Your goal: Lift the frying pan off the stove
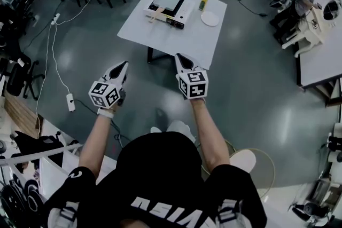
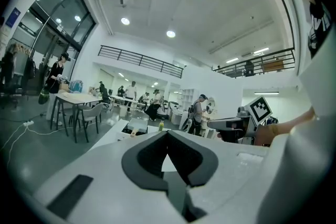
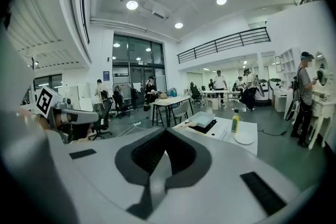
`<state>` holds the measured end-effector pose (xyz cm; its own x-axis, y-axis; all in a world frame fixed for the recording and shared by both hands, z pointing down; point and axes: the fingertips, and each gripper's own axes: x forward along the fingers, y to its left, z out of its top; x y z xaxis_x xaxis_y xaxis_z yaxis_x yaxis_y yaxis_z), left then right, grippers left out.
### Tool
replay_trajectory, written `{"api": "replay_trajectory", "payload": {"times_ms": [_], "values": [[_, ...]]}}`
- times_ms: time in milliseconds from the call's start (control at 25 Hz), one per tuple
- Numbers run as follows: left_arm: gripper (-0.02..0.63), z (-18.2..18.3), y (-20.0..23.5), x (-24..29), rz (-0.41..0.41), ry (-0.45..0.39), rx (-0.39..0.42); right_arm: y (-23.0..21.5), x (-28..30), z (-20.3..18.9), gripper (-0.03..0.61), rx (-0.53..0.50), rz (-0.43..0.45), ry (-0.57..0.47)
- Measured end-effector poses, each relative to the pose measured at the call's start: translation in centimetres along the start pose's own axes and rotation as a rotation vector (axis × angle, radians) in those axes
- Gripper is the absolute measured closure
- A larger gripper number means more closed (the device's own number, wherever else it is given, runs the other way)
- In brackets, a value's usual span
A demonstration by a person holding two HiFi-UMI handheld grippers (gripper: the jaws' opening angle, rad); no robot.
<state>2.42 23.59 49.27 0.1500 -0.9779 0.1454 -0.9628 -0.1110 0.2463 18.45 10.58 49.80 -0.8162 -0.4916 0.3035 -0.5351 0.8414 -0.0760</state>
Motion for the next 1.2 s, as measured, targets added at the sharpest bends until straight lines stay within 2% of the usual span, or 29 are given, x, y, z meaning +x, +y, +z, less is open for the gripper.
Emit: {"api": "replay_trajectory", "payload": {"times_ms": [280,520,800,1200], "values": [[0.615,0.4,3.0,0.9,-0.019,-0.002,-0.01,0.5,2.6,0.6,0.583,0.007,-0.018,0.0],[0.615,0.5,5.6,4.0,-0.027,0.013,-0.005,-0.6,6.5,1.6,0.583,-0.006,-0.006,-0.001],[0.615,1.5,8.9,10.1,-0.04,0.036,0.006,-4.1,12.6,3.5,0.583,-0.011,0.009,-0.009],[0.615,4.0,12.7,21.5,-0.124,0.068,0.026,-11.1,20.9,6.2,0.583,-0.01,0.001,0.008]]}}
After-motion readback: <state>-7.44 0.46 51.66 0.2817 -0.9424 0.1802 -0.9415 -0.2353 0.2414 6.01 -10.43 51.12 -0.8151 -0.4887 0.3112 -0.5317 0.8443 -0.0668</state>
